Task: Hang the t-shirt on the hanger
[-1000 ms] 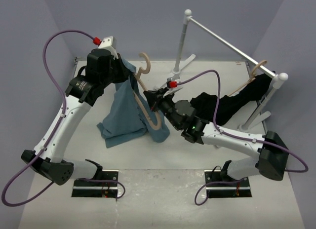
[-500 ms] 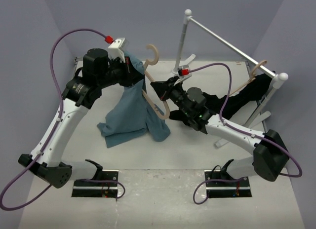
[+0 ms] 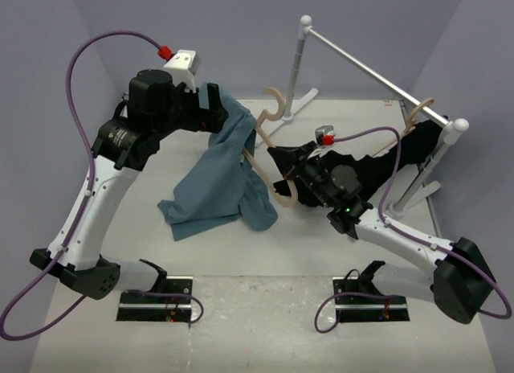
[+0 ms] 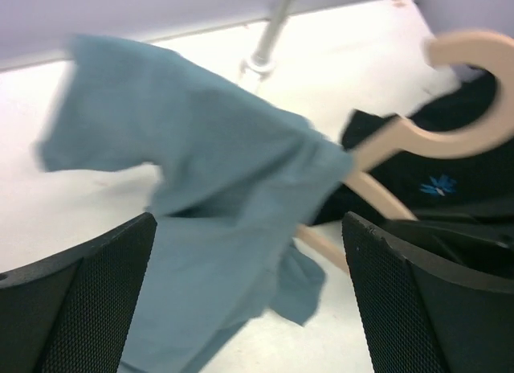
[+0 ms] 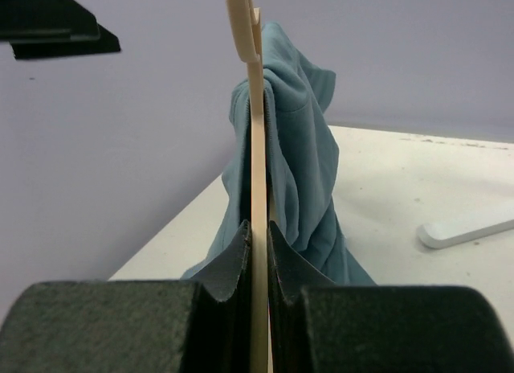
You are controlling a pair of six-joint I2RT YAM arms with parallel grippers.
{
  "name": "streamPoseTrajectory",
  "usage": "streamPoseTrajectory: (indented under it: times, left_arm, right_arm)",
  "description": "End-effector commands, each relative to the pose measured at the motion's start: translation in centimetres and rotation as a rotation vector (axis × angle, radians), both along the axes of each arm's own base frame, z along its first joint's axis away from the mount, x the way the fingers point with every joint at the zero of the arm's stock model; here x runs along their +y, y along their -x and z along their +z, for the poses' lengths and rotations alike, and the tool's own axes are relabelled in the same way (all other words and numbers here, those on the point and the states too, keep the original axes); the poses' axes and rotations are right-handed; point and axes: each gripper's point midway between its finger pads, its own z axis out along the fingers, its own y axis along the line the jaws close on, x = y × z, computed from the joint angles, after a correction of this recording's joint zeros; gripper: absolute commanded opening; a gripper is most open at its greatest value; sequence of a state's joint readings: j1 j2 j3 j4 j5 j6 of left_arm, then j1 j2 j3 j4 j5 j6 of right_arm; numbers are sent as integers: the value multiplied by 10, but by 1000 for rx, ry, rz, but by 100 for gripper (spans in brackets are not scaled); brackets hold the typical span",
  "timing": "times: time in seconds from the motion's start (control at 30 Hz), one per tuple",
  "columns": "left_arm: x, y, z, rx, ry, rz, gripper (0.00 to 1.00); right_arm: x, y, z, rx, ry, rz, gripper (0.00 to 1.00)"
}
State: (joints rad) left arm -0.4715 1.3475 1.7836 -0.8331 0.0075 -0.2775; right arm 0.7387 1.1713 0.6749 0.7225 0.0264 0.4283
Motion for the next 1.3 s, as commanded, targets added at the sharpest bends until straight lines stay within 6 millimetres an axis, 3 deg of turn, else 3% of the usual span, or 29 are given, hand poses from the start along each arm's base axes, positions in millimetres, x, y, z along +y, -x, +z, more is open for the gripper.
streamPoseTrajectory:
  times: [0.0, 0.1, 0.13, 0.23, 0.3, 0.37, 0.4, 0.43, 0.63, 0.77, 0.87, 0.97, 1.27]
  left_arm:
    - [18, -4, 49, -232, -101, -10, 100]
    - [-28, 21, 53, -458, -179, -420, 100]
    - [-34, 29, 53, -543, -217, -505, 100]
    - [-45, 45, 75, -796, -271, -629, 100]
    - [-61, 56, 69, -907, -326, -793, 100]
    - [-73, 71, 77, -1013, -333, -920, 100]
    - [-77, 70, 71, -1000, -320, -951, 100]
    - [-78, 73, 84, -1043, -330, -963, 100]
    - [-96, 90, 73, -1009, -251, -1175, 100]
    - [-96, 104, 47, -817, -187, -1287, 100]
    - [-90, 107, 18, -624, -182, -1292, 90]
    - [-87, 111, 5, -570, -181, -1288, 93]
    - [-102, 83, -31, -390, -268, -1192, 95]
  right_arm:
    - [-41, 25, 44, -236, -59, -48, 0]
    - [-57, 40, 32, -282, -15, -47, 0]
    - [-63, 46, 24, -285, -5, -42, 0]
    - [-79, 64, 25, -330, 19, -11, 0]
    - [-81, 70, 20, -301, 57, 19, 0]
    - [-81, 76, 16, -286, 88, 61, 0]
    - [-82, 79, 19, -299, 85, 64, 0]
    - [-82, 81, 18, -300, 92, 72, 0]
    - [-79, 96, 30, -365, 177, 145, 0]
    - [-78, 100, 40, -397, 193, 158, 0]
    - [-77, 101, 44, -398, 224, 170, 0]
    - [-74, 105, 47, -414, 246, 205, 0]
    - [-64, 117, 50, -436, 330, 318, 0]
